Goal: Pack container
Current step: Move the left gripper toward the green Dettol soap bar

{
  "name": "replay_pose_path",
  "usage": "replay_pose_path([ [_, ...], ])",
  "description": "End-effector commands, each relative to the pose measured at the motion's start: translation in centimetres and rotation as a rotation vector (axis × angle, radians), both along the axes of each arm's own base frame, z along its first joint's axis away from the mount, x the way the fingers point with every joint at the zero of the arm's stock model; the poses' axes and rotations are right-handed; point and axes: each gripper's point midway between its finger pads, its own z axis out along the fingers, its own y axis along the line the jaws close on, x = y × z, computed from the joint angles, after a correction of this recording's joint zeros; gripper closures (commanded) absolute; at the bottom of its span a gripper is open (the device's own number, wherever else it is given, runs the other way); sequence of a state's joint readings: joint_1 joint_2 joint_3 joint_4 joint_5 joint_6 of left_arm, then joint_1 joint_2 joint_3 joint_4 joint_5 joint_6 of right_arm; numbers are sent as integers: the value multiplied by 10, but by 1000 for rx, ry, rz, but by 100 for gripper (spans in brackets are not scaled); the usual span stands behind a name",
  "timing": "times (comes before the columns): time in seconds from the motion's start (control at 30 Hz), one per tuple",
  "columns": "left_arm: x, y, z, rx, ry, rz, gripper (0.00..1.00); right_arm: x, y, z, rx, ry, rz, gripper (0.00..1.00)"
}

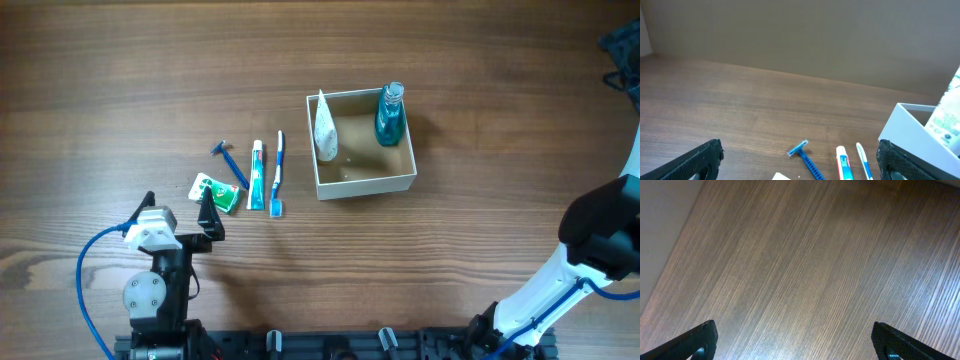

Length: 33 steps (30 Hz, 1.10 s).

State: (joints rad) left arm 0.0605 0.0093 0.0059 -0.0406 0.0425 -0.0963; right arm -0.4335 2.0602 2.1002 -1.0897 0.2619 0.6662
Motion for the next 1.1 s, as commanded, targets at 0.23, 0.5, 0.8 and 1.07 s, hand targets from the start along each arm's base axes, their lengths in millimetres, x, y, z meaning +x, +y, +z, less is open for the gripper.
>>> replay_pose_path([
  [0.23,-13,5,92,5,-297,26,0,4,2,-6,16,-4,-6,0],
  [0.5,-18,9,162,18,-312,33,0,4,2,-6,16,-4,-6,0],
  [0.8,-16,-12,232,56,-440,-91,0,4,2,-6,16,-4,-6,0],
  [1.07,48,-28,234,-57,104,-238,0,4,2,-6,16,-4,-6,0],
])
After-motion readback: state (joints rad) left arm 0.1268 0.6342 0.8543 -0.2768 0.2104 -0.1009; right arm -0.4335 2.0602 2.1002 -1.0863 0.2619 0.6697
